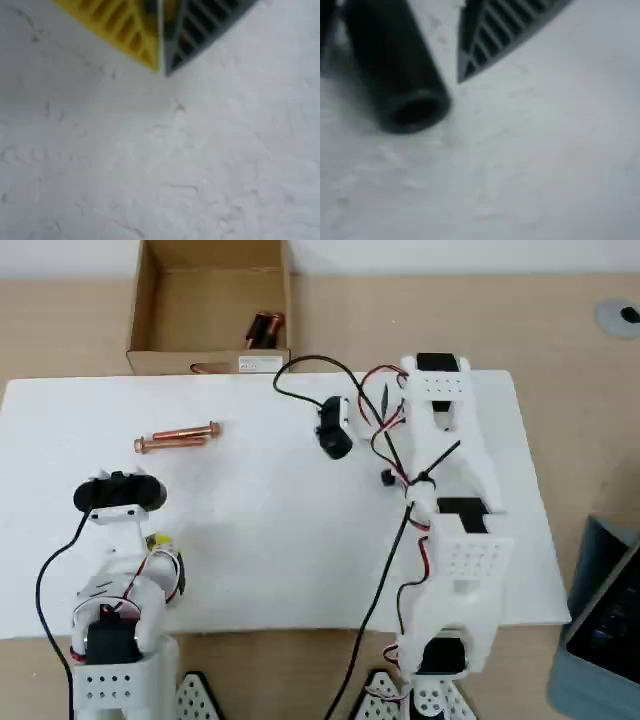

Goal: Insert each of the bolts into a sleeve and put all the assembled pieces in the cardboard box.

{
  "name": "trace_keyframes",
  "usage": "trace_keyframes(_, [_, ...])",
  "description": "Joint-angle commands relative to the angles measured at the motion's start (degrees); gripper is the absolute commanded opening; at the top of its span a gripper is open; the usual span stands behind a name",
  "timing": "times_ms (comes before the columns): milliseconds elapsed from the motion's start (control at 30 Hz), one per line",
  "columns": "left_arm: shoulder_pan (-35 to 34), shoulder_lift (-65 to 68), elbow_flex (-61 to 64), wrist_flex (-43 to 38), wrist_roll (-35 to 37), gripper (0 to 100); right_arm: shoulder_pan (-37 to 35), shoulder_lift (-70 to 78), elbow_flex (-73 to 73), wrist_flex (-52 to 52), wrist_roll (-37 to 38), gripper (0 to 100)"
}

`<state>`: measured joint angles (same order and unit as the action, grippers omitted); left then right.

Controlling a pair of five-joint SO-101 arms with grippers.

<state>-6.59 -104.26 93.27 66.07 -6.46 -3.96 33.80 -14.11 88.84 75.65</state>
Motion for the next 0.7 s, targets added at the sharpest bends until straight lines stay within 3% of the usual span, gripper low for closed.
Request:
trace_keyframes(0, [-0.35, -0.22, -0.26, -0.7, -0.26, 0, -0.92, 3.56, 0.31, -0.62, 0.26, 7.6])
trace_keyframes(100, [-0.35, -0.22, -0.26, -0.7, -0.26, 0, -1.01, 3.74, 0.22, -0.62, 0.18, 0.8])
trace_keyframes(333, [-0.35, -0.22, -0.26, -0.7, -0.26, 0, -1.54, 3.65, -2.68, 1.85, -0.09, 1.1])
trace_keyframes(667, [-0.35, -0.22, -0.26, -0.7, -0.35, 0, -3.12, 3.56, -28.35, 13.54, -9.58, 1.1])
